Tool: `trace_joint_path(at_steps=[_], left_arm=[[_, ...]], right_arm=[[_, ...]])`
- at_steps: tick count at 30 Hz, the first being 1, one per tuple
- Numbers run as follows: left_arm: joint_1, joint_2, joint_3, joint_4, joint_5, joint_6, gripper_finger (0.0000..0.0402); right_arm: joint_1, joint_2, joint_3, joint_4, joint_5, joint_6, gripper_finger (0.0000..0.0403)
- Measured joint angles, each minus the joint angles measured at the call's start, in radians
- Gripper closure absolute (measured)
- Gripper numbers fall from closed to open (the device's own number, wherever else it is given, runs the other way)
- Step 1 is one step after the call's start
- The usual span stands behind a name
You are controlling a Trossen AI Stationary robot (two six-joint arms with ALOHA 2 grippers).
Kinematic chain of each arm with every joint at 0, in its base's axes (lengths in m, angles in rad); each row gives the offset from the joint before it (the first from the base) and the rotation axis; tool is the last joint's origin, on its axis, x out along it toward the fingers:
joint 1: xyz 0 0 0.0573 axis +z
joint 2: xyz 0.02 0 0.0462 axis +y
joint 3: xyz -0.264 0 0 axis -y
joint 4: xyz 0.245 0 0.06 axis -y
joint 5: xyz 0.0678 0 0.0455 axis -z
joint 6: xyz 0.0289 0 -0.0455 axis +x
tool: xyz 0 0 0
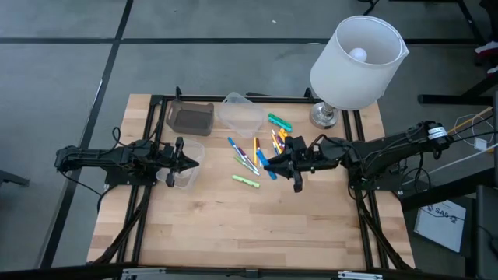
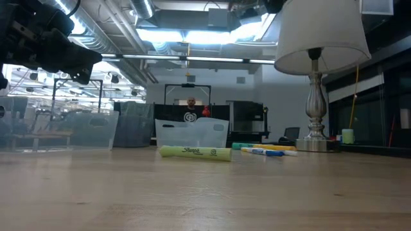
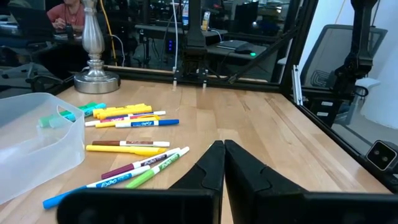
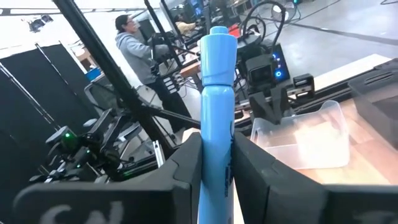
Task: Pick & Place Markers
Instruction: Put the blue highlighter into the top transparent bin
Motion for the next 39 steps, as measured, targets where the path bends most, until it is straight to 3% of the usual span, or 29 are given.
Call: trace_joint_path(at_steps=[11, 23, 31, 39], left_arm=[[0.0, 0.0, 0.0, 0.0, 0.0, 0.0, 0.0395], [0.0, 0.0, 0.0, 0.0, 0.0, 0.0, 0.0395], [0.0, 0.0, 0.0, 0.0, 0.0, 0.0, 0.0395], [0.0, 0.0, 0.0, 0.0, 0.0, 0.0, 0.0395]], right_arm=[[-0.006, 0.0, 0.0, 0.026, 0.062, -0.009, 0.0334], [-0.077, 0.0, 0.0, 0.051, 0.064, -0.01, 0.0334], [-0.107, 0.001, 0.0, 0.051, 0.144, -0.034, 0.0333], [-0.144, 0.001, 0.0, 0.052, 0.149, -0.036, 0.0332]])
